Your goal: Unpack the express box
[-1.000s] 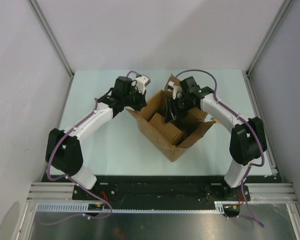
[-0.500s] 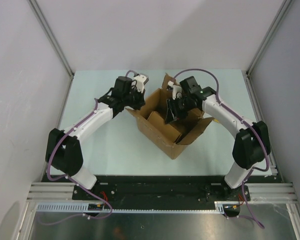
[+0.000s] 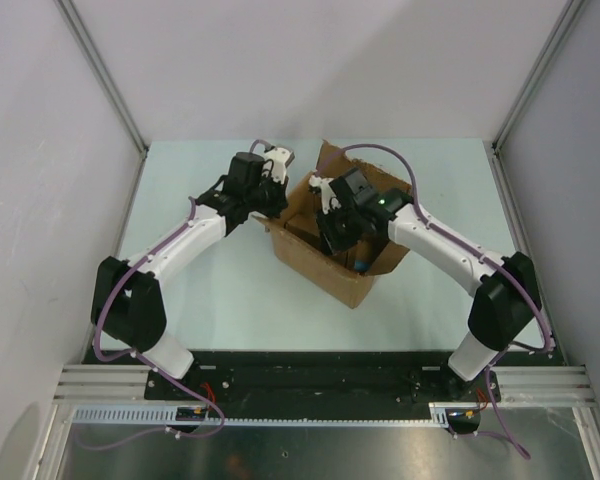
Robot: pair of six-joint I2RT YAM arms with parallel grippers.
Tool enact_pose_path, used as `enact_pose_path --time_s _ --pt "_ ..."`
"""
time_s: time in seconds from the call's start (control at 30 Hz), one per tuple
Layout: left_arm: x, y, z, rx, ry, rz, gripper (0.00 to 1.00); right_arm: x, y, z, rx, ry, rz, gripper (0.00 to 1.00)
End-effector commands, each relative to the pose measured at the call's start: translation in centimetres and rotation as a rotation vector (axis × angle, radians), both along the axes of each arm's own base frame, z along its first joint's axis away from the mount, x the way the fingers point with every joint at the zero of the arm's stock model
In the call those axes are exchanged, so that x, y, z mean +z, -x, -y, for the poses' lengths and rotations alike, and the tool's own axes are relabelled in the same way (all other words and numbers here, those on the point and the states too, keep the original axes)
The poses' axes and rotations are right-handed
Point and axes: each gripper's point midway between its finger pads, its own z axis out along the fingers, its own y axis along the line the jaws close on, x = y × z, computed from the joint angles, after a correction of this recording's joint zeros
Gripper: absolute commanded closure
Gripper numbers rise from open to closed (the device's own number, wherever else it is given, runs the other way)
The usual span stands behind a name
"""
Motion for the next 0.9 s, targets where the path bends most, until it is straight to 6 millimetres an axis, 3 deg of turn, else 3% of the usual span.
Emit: enact_pose_path --time_s 0.0,0.17,0.33,0.57,0.7,0.87 --pt "0.7 -0.8 -0.9 0.053 -0.015 0.035 1.0 -2.5 -0.6 1.5 -0.042 0.153 0.032 0.76" --pt "1.0 -1.0 -0.2 0.013 -0.036 0.082 1.0 -1.8 -1.4 1.9 -0.069 0.176 0.089 0.75" --pt "0.9 -0.9 0.3 -0.017 -0.066 0.119 1.0 0.3 -1.9 1.8 -0.084 0.131 0.155 0.69" --pt "0.6 -0.9 0.7 -0.031 -0.082 0.137 1.0 3.0 -1.2 1.0 -0.057 0.041 0.174 0.63" --pt "0.5 -0.8 0.6 -0.031 -0.081 0.14 1.0 4.5 -1.6 1.6 -0.082 0.034 0.216 0.62" --pt "0.3 -0.8 0.7 -0.032 -0.078 0.136 1.0 4.0 -3.7 4.1 -0.166 0.186 0.315 0.34"
